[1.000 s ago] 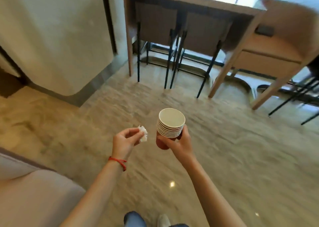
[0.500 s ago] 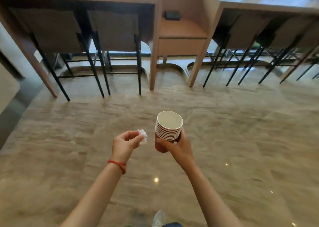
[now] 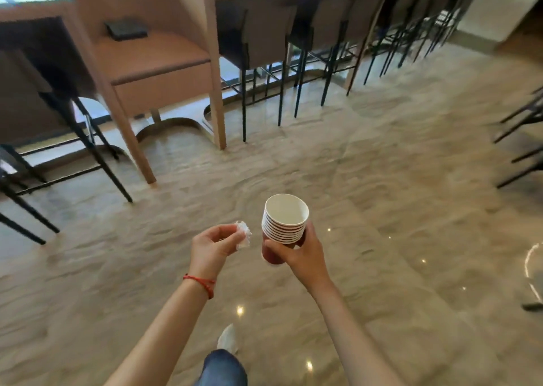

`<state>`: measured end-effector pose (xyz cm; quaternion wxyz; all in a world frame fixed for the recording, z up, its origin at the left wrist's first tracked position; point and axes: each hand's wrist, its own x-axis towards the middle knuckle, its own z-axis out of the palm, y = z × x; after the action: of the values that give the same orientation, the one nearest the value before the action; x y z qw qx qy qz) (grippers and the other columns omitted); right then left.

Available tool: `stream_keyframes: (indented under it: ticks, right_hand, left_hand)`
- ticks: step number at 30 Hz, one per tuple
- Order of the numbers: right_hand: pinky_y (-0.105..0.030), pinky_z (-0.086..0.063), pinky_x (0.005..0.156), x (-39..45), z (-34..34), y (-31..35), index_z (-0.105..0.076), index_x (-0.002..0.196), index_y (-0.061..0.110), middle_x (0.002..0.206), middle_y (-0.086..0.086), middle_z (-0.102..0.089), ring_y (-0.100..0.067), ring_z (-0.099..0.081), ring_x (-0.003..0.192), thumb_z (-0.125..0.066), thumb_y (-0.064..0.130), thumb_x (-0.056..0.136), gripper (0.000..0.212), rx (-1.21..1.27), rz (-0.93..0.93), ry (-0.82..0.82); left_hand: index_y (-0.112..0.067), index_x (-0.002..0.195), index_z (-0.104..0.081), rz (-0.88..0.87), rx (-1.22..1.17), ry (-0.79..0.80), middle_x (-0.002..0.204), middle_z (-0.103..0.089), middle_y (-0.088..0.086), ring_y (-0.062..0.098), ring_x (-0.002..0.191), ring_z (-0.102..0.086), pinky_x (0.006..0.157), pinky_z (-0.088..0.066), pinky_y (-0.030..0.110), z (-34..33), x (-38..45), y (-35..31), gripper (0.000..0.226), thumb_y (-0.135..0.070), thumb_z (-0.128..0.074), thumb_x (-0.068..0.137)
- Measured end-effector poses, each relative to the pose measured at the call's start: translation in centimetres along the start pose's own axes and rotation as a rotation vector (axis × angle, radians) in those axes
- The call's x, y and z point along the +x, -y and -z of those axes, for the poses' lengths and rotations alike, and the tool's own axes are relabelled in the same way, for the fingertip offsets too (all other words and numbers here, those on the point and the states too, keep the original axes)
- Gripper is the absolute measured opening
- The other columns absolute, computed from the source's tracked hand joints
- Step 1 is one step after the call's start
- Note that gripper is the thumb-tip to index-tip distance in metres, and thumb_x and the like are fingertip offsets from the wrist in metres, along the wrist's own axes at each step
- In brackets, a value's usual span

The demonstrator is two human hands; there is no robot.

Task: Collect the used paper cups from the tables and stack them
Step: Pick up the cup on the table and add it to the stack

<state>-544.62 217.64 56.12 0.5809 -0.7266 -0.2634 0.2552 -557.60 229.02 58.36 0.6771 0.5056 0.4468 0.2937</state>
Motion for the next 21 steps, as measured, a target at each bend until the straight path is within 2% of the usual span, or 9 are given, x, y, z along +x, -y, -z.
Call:
stream_keyframes:
  ticks: [2, 4, 7, 12, 15, 21]
  right_hand:
    - [-0.011, -0.048, 0.067, 1.5, 1.0, -0.3, -0.053, 0.094, 0.033, 0.088, 0.024, -0.067, 0.006, -0.062, 0.081, -0.087, 0.025, 0.055, 0.053, 0.016, -0.012, -0.081]
    - [-0.012, -0.048, 0.068, 3.0, 1.9, -0.4, -0.053, 0.094, 0.032, 0.087, 0.023, -0.067, 0.005, -0.062, 0.08, -0.086, 0.029, 0.053, 0.054, 0.039, -0.029, -0.169]
    - [-0.017, -0.05, 0.072, 5.0, 3.1, -0.3, -0.053, 0.095, 0.033, 0.089, 0.021, -0.068, 0.001, -0.063, 0.084, -0.084, 0.041, 0.048, 0.058, 0.072, -0.054, -0.311]
    - [-0.03, -0.053, 0.082, 7.0, 5.2, -1.0, -0.054, 0.098, 0.034, 0.095, 0.013, -0.068, -0.008, -0.064, 0.091, -0.083, 0.046, 0.045, 0.061, 0.111, -0.092, -0.51]
    - [-0.041, -0.053, 0.087, 7.7, 6.9, -1.6, -0.053, 0.097, 0.033, 0.097, 0.009, -0.067, -0.013, -0.064, 0.094, -0.082, 0.048, 0.045, 0.061, 0.121, -0.127, -0.609]
    - [-0.036, -0.052, 0.088, 9.9, 12.4, -3.0, -0.053, 0.1, 0.033, 0.1, 0.01, -0.067, -0.003, -0.064, 0.095, -0.081, 0.048, 0.046, 0.063, 0.135, -0.163, -0.739]
  left_hand:
    - [-0.008, 0.082, -0.07, 0.007, 0.029, 0.078, 0.074, -0.07, -0.003, -0.001, 0.058, -0.062, 0.058, -0.052, 0.013, -2.0, 2.4, -0.4, 0.008, -0.005, -0.073, 0.075]
    - [-0.009, 0.08, -0.07, 0.019, 0.06, 0.153, 0.07, -0.07, -0.006, -0.001, 0.058, -0.061, 0.057, -0.052, 0.013, -4.0, 4.7, -0.7, 0.007, -0.005, -0.073, 0.075]
    - [-0.008, 0.078, -0.07, 0.031, 0.117, 0.281, 0.071, -0.068, 0.001, -0.001, 0.056, -0.061, 0.057, -0.053, 0.013, -7.0, 7.8, -1.6, 0.007, -0.002, -0.071, 0.075]
    - [-0.008, 0.079, -0.071, 0.046, 0.211, 0.464, 0.075, -0.069, 0.003, 0.002, 0.061, -0.064, 0.059, -0.053, 0.015, -11.5, 11.8, -2.3, 0.007, -0.004, -0.073, 0.074]
    - [-0.006, 0.08, -0.07, 0.062, 0.244, 0.537, 0.07, -0.068, 0.0, 0.0, 0.057, -0.063, 0.055, -0.051, 0.013, -14.4, 13.2, -2.1, 0.007, -0.003, -0.073, 0.074]
    - [-0.011, 0.073, -0.07, 0.104, 0.282, 0.656, 0.058, -0.067, -0.007, -0.001, 0.053, -0.062, 0.052, -0.05, 0.012, -22.2, 15.0, -1.3, 0.011, 0.0, -0.072, 0.074]
